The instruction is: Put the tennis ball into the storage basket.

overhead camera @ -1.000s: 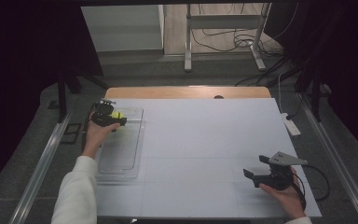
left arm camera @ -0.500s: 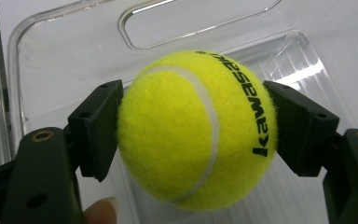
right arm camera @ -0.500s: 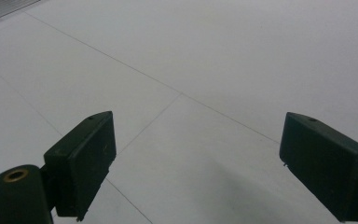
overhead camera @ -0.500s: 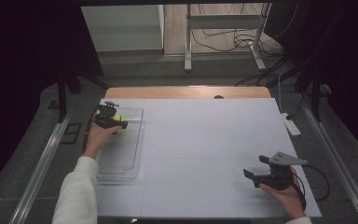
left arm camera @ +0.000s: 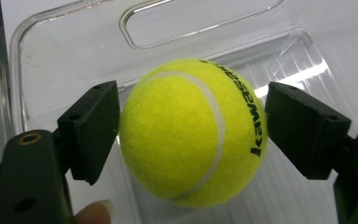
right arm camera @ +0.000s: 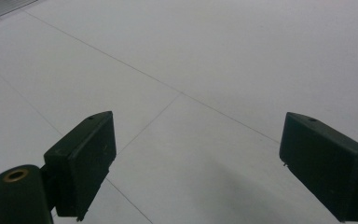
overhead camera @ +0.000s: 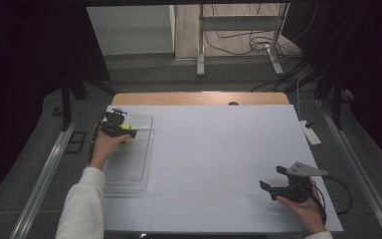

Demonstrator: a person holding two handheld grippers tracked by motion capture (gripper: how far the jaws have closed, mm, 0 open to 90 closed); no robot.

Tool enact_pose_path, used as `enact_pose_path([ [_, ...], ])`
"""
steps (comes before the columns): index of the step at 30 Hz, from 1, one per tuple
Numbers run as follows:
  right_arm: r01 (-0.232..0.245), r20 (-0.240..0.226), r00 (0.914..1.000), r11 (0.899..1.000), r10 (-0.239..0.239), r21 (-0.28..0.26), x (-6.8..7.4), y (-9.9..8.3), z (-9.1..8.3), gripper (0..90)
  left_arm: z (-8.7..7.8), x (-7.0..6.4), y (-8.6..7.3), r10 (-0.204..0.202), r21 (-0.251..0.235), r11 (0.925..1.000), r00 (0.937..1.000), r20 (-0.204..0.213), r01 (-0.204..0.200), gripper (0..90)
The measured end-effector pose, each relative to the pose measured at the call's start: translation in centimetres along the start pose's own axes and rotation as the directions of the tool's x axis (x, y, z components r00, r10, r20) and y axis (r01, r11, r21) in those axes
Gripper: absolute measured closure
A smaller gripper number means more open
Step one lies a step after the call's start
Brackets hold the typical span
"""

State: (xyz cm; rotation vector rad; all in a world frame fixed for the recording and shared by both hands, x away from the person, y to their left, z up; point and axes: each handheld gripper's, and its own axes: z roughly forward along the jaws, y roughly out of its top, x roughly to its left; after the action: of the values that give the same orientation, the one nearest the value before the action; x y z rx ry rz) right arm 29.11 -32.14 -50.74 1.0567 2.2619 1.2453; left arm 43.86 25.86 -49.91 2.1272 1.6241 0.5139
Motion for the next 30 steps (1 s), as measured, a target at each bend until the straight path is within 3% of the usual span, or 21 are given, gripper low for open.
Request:
enact_pose_path([
  [6, -0.002, 0.0, 1.0, 1.0, 0.002, 0.001, -0.1, 0.0, 0.0, 10.7, -0.5, -0.1, -0.1, -0.003, -0.027, 0.9996, 0.9999, 0.016, 0.003, 16.7],
  [10, -0.004, -0.001, 1.0, 1.0, 0.004, -0.001, -0.1, 0.0, 0.0, 10.7, -1.1, -0.1, -0.2, -0.005, -0.069, 0.9976, 0.9992, 0.04, 0.007, 15.7],
  [14, -0.006, -0.003, 1.0, 1.0, 0.006, -0.002, -0.2, 0.0, 0.1, 10.8, -1.8, -0.2, -0.4, -0.005, -0.127, 0.9918, 0.9976, 0.069, 0.013, 15.5],
  [18, -0.006, -0.006, 1.0, 1.0, 0.006, -0.005, -0.2, 0.1, 0.1, 10.8, -2.2, -0.2, -0.6, -0.01, -0.153, 0.988, 0.9958, 0.091, 0.024, 15.1],
  [19, -0.009, -0.007, 0.9999, 1.0, 0.009, -0.005, -0.3, 0.1, 0.1, 10.8, -2.5, 0.0, -0.9, -0.022, -0.179, 0.9829, 0.9925, 0.12, 0.044, 15.1],
  [23, -0.011, -0.008, 0.9999, 1.0, 0.011, -0.006, -0.3, 0.0, 0.0, 10.8, -2.8, 0.0, -1.1, -0.032, -0.206, 0.9767, 0.9897, 0.14, 0.06, 14.8],
  [30, -0.015, -0.006, 0.9999, 1.0, 0.015, -0.007, -0.3, -0.1, -0.1, 10.8, -4.1, -0.1, -1.3, -0.014, -0.252, 0.9658, 0.9834, 0.181, 0.06, 14.0],
])
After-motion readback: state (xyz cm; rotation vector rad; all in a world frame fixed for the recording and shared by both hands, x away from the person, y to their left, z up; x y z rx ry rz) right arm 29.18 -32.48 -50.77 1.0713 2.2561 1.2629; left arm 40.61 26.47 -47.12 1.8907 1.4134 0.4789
